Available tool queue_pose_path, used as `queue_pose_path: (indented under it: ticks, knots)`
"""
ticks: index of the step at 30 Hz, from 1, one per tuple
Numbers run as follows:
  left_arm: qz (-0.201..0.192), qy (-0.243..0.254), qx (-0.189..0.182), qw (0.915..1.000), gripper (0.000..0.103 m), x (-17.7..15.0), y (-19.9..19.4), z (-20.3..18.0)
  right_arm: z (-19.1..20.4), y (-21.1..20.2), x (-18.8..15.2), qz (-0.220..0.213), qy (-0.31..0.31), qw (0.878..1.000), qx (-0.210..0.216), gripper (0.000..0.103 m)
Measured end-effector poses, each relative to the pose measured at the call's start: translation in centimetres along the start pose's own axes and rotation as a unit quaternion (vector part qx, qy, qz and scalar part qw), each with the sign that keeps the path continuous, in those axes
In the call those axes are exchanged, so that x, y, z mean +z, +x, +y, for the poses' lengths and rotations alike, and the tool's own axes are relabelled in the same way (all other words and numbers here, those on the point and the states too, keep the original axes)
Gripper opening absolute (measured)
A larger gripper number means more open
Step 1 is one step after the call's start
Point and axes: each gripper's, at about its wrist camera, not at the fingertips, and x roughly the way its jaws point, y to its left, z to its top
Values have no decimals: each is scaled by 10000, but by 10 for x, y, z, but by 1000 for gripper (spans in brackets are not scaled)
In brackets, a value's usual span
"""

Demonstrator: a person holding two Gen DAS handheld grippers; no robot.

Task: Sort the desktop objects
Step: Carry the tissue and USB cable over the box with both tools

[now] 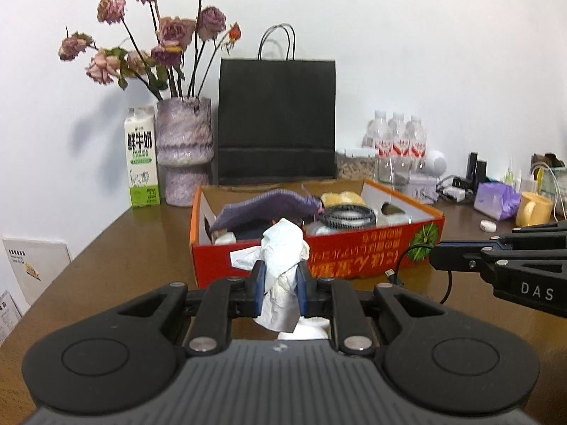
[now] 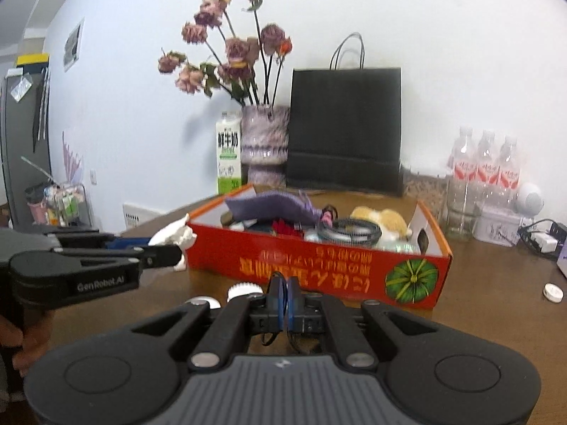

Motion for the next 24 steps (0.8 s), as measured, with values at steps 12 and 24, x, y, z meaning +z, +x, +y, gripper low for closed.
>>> queue_pose_path:
  ticks: [12,24]
  knots:
    - [-467,207,116,9986,18,61,28,-18,-15,25,59,-496,-134,9980,-373,1]
    - [-256,10,303,9992,18,75,121,-26,-59,102,75,-552,279,9966,-543,1]
